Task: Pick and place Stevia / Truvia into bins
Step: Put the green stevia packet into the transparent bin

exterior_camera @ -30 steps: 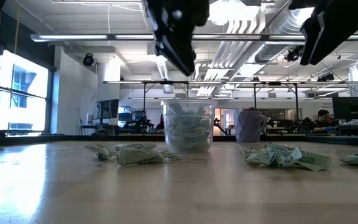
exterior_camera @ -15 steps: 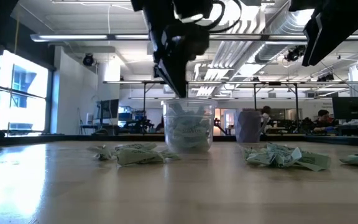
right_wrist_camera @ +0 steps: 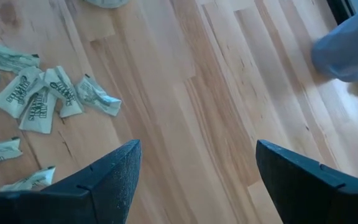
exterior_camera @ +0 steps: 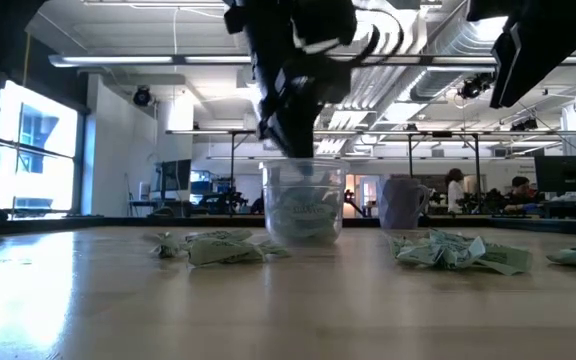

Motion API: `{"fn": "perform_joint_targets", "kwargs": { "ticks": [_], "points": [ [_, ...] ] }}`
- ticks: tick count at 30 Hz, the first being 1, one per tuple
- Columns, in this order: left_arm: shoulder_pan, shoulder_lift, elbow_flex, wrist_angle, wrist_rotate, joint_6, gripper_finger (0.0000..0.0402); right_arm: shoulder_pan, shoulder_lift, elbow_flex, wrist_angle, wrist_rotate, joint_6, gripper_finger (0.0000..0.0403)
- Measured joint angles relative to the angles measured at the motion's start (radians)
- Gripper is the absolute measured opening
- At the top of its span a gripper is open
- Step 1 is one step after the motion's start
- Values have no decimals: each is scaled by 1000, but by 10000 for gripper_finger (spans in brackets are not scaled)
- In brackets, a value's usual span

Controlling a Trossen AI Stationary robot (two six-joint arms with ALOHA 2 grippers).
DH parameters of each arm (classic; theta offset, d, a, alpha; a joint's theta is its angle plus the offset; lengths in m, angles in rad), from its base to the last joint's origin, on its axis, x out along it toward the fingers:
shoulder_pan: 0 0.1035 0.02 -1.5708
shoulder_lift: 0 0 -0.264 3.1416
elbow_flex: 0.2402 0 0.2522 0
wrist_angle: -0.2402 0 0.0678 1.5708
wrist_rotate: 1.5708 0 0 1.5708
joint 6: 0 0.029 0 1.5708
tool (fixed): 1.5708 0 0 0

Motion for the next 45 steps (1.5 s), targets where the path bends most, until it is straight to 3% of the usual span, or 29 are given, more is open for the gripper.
{"fn": "perform_joint_targets", "kwargs": {
  "ticks": [6,16,20,25,30,34,40,45],
  "points": [
    [0,-12,163,-116,-16,5,74,0,0,0,-14,3,-6,307],
    [0,-13,478,-464,-97,61,63,0,0,0,-18,21,-29,307],
    [-11,-13,547,-598,-112,110,60,0,0,0,-19,21,-36,307],
    [-60,-31,553,-683,-202,113,68,0,0,0,-18,15,-37,307],
    [-140,-73,505,-679,-256,25,101,0,0,0,-27,-19,-71,307],
    [-204,-124,394,-678,-286,-80,146,0,0,-4,-23,-19,-132,307],
    [-319,-258,59,-601,-308,-351,199,0,-23,-138,64,-51,-190,307],
    [-436,-378,-262,-257,-232,-604,205,30,-62,-285,230,-198,-102,307]
  ]
}}
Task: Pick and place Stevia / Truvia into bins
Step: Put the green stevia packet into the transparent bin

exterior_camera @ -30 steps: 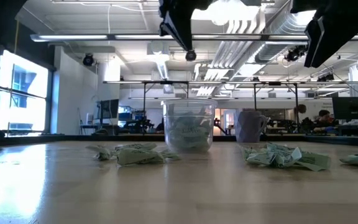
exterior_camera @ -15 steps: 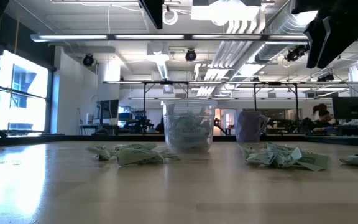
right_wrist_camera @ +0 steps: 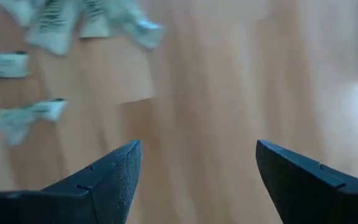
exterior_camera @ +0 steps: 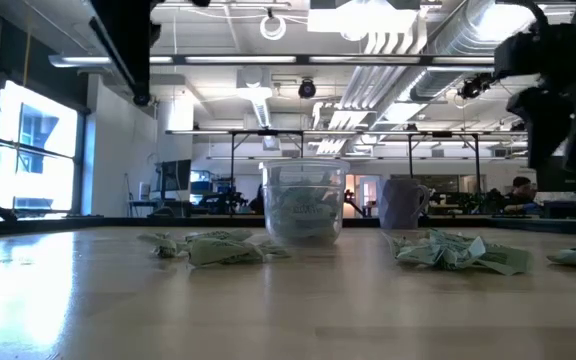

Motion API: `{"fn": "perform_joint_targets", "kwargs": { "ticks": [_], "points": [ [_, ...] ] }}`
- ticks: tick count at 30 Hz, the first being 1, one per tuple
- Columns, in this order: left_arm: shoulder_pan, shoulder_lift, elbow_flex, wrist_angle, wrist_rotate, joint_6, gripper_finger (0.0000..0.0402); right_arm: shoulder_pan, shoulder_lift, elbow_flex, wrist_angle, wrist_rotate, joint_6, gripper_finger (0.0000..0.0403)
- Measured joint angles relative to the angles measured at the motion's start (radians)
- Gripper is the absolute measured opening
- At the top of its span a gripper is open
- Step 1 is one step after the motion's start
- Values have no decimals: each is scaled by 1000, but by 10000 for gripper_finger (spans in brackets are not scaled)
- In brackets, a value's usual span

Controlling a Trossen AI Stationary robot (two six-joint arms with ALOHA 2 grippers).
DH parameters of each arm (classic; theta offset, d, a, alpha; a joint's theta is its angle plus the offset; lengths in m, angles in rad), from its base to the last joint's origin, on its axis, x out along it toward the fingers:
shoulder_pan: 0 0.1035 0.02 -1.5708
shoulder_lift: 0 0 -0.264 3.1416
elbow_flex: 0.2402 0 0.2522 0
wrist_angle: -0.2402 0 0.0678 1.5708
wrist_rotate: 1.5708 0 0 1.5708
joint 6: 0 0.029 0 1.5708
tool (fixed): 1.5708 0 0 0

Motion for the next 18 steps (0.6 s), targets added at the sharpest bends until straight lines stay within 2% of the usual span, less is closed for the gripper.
{"fn": "perform_joint_targets", "kwargs": {
  "ticks": [5,8,13,18],
  "points": [
    [-63,-1,-227,343,26,-176,201,37,-8,-61,96,-32,92,307],
    [-63,43,-320,469,55,-381,207,44,-8,-67,109,-29,121,307],
    [-27,75,-339,517,60,-718,234,44,-8,-66,114,-32,178,307],
    [-22,77,-339,589,40,-866,264,44,-8,-66,116,-49,205,307]
  ]
}}
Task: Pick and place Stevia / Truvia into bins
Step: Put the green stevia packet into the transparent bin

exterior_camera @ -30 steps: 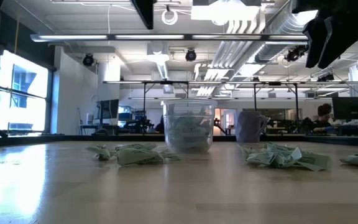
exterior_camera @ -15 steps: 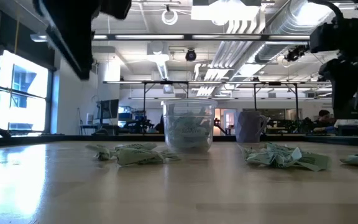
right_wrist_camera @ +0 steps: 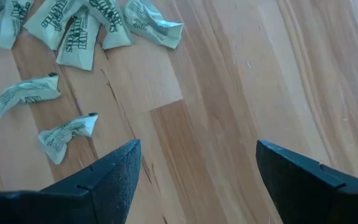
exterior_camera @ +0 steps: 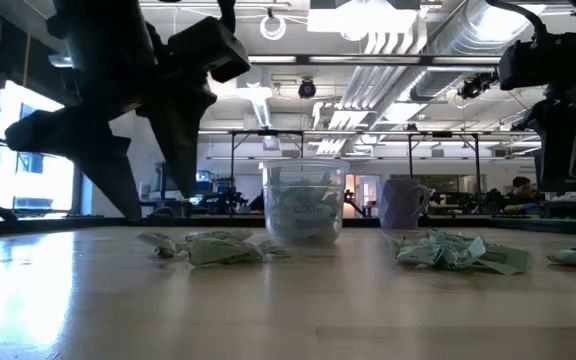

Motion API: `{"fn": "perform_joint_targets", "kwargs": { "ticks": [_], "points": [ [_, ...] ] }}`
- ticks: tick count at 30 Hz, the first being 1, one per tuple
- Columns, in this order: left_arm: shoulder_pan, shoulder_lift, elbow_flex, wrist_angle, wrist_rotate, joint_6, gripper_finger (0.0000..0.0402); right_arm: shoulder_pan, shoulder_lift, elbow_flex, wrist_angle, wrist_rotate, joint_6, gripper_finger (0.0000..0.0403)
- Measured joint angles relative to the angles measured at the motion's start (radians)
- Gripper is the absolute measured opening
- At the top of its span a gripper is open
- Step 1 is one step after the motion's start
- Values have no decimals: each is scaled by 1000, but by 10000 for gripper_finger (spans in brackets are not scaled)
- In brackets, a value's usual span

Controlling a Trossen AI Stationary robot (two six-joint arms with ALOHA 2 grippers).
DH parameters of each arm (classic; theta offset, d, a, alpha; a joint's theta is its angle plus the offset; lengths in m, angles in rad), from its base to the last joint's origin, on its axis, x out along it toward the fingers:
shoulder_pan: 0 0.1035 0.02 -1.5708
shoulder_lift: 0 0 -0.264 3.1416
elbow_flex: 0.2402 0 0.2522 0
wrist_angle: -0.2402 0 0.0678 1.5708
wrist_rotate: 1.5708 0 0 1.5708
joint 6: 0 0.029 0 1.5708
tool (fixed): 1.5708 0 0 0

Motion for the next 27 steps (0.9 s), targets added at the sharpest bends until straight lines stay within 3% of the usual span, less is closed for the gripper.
{"fn": "perform_joint_targets", "kwargs": {
  "ticks": [6,11,27],
  "points": [
    [0,60,0,33,-9,-77,284,0,0,0,-2,17,0,307],
    [0,104,5,41,1,-70,272,0,0,0,-3,20,0,307],
    [0,108,2,-20,-2,-5,87,0,1,0,-3,20,11,307]
  ]
}}
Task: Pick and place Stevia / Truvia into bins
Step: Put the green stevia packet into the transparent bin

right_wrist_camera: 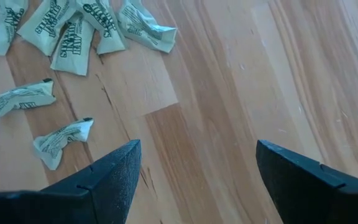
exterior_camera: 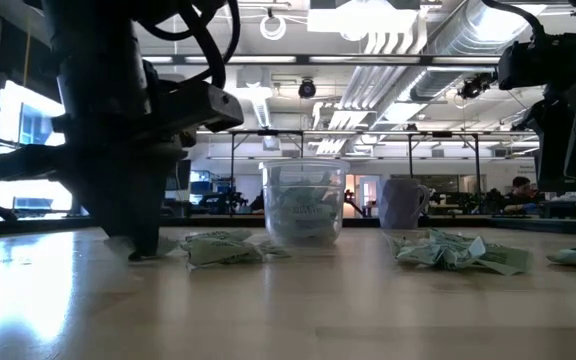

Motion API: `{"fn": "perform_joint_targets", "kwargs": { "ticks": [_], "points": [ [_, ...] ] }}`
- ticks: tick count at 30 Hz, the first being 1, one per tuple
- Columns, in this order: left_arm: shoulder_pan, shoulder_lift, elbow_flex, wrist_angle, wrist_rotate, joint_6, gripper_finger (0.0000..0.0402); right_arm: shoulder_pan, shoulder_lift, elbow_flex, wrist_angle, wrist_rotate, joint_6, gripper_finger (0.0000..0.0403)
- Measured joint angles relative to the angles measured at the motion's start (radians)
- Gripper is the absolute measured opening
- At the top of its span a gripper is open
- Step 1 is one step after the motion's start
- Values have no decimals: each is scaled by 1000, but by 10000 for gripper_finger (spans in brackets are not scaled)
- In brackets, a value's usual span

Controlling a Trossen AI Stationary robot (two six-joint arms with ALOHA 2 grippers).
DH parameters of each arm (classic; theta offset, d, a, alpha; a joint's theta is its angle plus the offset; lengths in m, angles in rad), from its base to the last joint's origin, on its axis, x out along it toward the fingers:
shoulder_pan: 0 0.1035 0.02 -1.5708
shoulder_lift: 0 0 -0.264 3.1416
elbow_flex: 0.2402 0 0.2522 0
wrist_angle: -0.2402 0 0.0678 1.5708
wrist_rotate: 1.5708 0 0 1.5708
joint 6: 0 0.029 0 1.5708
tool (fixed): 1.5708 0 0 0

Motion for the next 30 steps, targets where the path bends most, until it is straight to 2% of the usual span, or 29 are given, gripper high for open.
{"fn": "perform_joint_targets", "kwargs": {
  "ticks": [7,11,18,22,24,26,30],
  "points": [
    [0,-8,-1,-26,-6,16,26,0,0,0,0,8,15,307],
    [1,-33,2,-70,-44,47,23,0,0,0,0,21,15,307],
    [8,-118,140,-305,-163,176,28,0,0,2,0,50,9,307],
    [59,-161,228,-332,-256,352,23,0,0,2,0,58,8,307],
    [106,-160,268,-303,-263,475,23,0,0,2,0,67,7,307],
    [163,-157,291,-254,-245,635,23,0,0,2,2,80,7,307],
    [275,-135,293,-61,-133,897,24,0,0,2,5,86,7,307]
  ]
}}
